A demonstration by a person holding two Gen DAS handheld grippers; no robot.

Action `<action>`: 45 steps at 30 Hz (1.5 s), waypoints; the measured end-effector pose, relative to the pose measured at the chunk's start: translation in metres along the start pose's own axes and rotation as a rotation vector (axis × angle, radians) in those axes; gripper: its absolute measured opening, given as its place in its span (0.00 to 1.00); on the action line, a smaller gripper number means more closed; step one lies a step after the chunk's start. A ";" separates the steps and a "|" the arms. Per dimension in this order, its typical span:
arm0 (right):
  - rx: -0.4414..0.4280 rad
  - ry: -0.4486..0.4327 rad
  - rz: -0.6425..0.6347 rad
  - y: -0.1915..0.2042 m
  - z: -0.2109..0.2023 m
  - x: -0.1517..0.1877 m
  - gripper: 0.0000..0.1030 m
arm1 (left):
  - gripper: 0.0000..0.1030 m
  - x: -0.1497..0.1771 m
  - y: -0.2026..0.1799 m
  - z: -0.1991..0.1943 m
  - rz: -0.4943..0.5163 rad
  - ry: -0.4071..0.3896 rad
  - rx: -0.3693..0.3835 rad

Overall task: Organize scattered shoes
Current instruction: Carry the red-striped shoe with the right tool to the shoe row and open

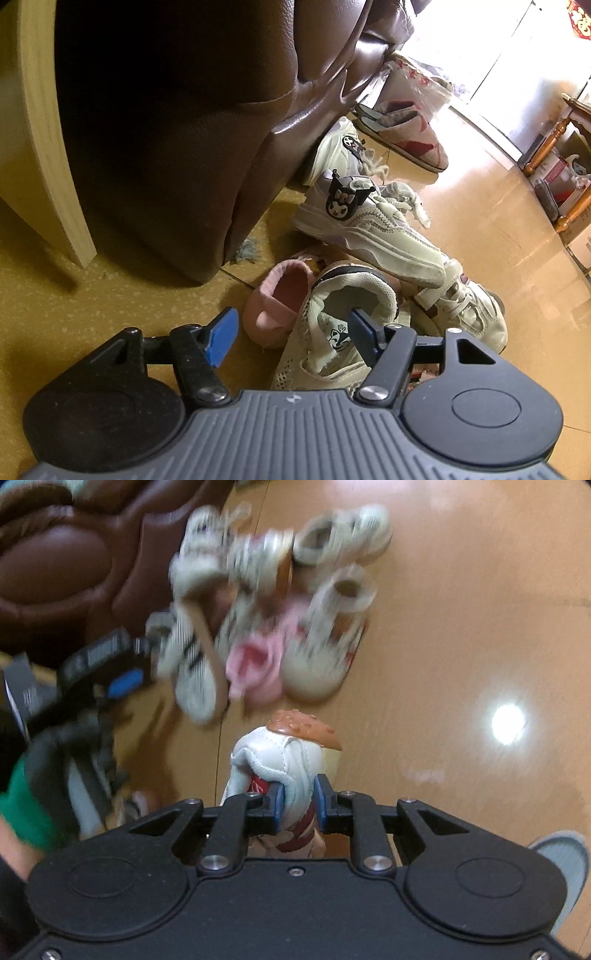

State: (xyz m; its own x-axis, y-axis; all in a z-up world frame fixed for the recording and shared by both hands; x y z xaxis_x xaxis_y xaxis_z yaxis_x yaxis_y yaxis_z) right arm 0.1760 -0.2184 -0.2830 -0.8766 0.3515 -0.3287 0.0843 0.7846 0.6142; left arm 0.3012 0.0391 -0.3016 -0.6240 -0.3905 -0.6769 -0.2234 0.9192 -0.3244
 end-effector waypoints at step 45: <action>0.075 0.229 -0.080 -0.044 -0.005 0.039 0.24 | 0.64 0.002 -0.006 0.005 0.049 0.020 0.048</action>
State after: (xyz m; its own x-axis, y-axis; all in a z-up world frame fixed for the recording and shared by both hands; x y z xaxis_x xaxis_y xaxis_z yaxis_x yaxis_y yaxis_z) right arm 0.1359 -0.2421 -0.3195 -0.9656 0.1691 -0.1976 0.0384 0.8441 0.5348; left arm 0.3053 0.0330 -0.3045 -0.6483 -0.3435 -0.6795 -0.1560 0.9335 -0.3230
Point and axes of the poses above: each gripper's, at about its wrist camera, not at the fingertips, and z roughly the way its jaws point, y to its left, x to its underside, the point moved 6 cm from there along z, roughly the way its jaws point, and after that the axes turned 9 degrees about -y, right-handed, at the moved point
